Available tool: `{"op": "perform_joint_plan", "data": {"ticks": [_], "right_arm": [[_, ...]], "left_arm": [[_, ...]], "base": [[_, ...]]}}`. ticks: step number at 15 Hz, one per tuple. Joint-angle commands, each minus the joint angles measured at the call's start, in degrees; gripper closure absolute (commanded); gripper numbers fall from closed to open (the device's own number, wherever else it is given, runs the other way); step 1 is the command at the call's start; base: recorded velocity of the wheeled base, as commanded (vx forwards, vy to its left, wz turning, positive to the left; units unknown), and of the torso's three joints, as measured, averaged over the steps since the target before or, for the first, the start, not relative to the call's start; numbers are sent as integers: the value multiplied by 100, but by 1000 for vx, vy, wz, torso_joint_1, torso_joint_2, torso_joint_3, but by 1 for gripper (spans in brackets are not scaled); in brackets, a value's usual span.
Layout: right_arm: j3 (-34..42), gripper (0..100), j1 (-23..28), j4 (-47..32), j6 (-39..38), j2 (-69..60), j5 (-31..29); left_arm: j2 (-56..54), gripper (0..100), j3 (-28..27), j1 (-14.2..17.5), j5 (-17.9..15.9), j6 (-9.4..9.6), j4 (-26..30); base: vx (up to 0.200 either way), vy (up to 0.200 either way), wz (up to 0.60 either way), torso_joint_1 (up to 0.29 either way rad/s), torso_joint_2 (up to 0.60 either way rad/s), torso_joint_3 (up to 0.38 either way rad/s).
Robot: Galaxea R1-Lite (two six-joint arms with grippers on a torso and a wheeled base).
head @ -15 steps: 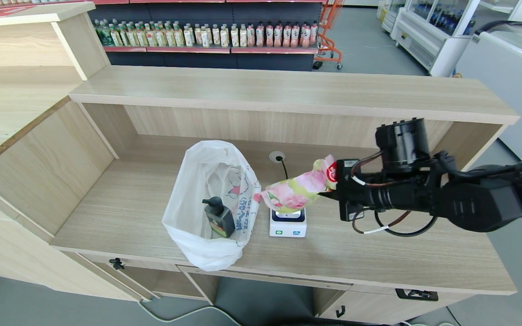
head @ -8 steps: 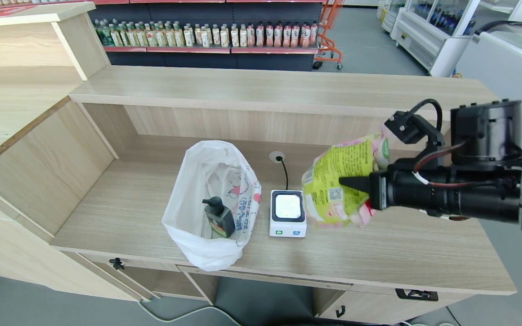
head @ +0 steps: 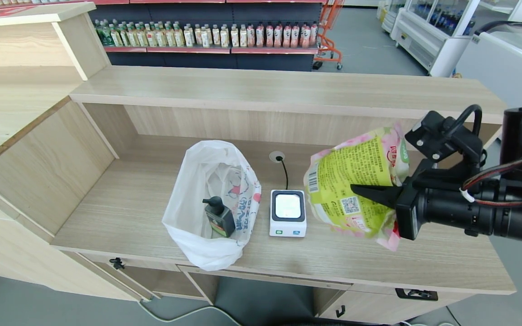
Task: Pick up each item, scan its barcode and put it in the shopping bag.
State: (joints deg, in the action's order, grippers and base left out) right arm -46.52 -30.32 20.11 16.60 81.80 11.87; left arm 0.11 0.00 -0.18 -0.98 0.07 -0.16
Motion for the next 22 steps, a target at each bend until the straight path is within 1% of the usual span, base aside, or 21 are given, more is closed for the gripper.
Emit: {"op": "perform_joint_plan", "data": {"ticks": [1, 3, 10, 12, 15, 16, 18, 19, 20, 21, 22], "right_arm": [[-41, 100, -27, 230, 27, 161, -10], [-41, 100, -27, 458, 62, 231, -27], [-6, 100, -115, 502, 45, 214, -1], [-15, 100, -123, 625, 18, 284, 8], [-33, 100, -80, 1205, -52, 636, 34], [-59, 100, -71, 1311, -131, 741, 87], [-121, 100, -27, 1372, -201, 890, 324], [-129, 100, 52, 1372, -201, 1013, 606], [-173, 100, 175, 1372, -193, 1172, 746], [-244, 100, 272, 1381, -175, 1321, 781], [-411, 100, 457, 1478, -175, 1576, 843]], "left_arm": [[-2, 0, 0, 1, 1, 1, -2], [-2, 0, 0, 1, 1, 1, -2], [-2, 0, 0, 1, 1, 28, -2], [-2, 0, 0, 1, 1, 45, -2], [-2, 0, 0, 1, 1, 45, -2], [-2, 0, 0, 1, 1, 45, -2], [-2, 0, 0, 1, 1, 45, -2], [-2, 0, 0, 1, 1, 37, -2], [-2, 0, 0, 1, 1, 37, -2], [-2, 0, 0, 1, 1, 37, -2], [-2, 0, 0, 1, 1, 28, -2]], "base": [[0, 0, 0, 0, 0, 0], [0, 0, 0, 0, 0, 0], [0, 0, 0, 0, 0, 0], [0, 200, 0, 0, 2, 5], [0, 200, 0, 4, 1, 6], [200, 200, 0, 27, 12, -7], [200, 0, 0, -12, -2, -2], [200, 0, 0, -7, -12, 7], [200, 0, 0, 12, -2, 2], [200, 0, 0, 2, 2, 2], [0, 0, 0, 0, 0, 0]]}}
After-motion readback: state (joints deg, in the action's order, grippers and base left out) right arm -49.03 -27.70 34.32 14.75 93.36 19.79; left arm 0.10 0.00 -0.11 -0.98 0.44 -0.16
